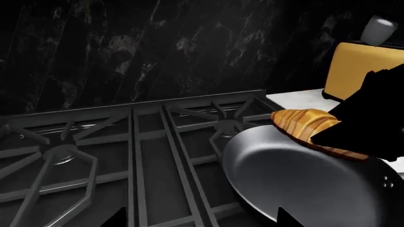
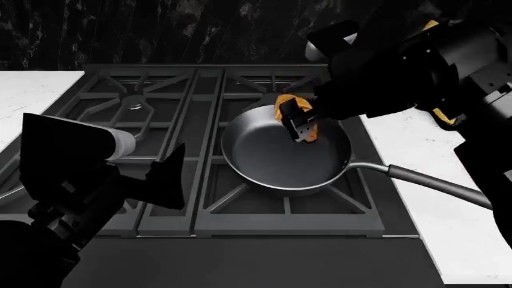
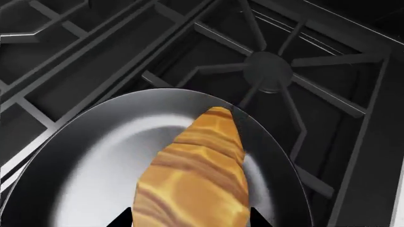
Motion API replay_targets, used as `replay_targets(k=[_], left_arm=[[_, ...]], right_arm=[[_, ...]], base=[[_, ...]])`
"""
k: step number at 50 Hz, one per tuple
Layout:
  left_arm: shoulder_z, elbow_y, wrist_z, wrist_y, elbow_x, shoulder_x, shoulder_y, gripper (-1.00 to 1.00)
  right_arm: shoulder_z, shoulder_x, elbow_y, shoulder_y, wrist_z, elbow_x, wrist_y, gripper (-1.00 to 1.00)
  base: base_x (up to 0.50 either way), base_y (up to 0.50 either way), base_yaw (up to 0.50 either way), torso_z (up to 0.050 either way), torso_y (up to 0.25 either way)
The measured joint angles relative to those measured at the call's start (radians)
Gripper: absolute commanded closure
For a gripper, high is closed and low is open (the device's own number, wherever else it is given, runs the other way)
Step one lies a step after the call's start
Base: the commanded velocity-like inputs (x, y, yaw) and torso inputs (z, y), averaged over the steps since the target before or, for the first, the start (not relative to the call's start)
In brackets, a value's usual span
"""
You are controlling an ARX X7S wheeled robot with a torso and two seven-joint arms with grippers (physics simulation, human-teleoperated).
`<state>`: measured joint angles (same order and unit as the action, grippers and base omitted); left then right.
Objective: Pick the croissant and place it on the pan. Then turn on the stove to warm the croissant.
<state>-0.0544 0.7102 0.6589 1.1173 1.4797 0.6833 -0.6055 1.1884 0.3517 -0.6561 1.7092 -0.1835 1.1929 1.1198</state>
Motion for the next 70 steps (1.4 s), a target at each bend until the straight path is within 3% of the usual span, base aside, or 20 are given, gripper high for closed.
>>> replay_targets(k=[39,40,58,70], left_arm=[[0.006,0.011,0.009,-0.022,0.015,0.012,-0.018,-1.00],[0.006,0.011,0.009,-0.022,0.015,0.012,-0.018,-1.00],[0.015,0.012,0.008,-0.029,0.010,0.015,-0.014,-1.00],[0.024,0.006,-0.010,-0.037,-0.012,0.013,-0.002,-1.00]], right_arm=[[0.074,-0.054,-0.077,-0.062,-0.084,-0.055,-0.027,1.00],[0.074,-0.054,-0.077,-0.062,-0.085,-0.055,-0.026,-1.00],[0.074,-0.043,-0.040,-0.050,-0.089,-0.062,-0.020,-1.00],[0.009,0.017,0.096,-0.037,-0.004,0.002,0.008,-1.00]], base=[[0.00,0.00,0.00,0.000,0.000],[0.00,0.00,0.00,0.000,0.000],[0.00,0.00,0.00,0.000,0.000],[0.00,0.00,0.00,0.000,0.000]])
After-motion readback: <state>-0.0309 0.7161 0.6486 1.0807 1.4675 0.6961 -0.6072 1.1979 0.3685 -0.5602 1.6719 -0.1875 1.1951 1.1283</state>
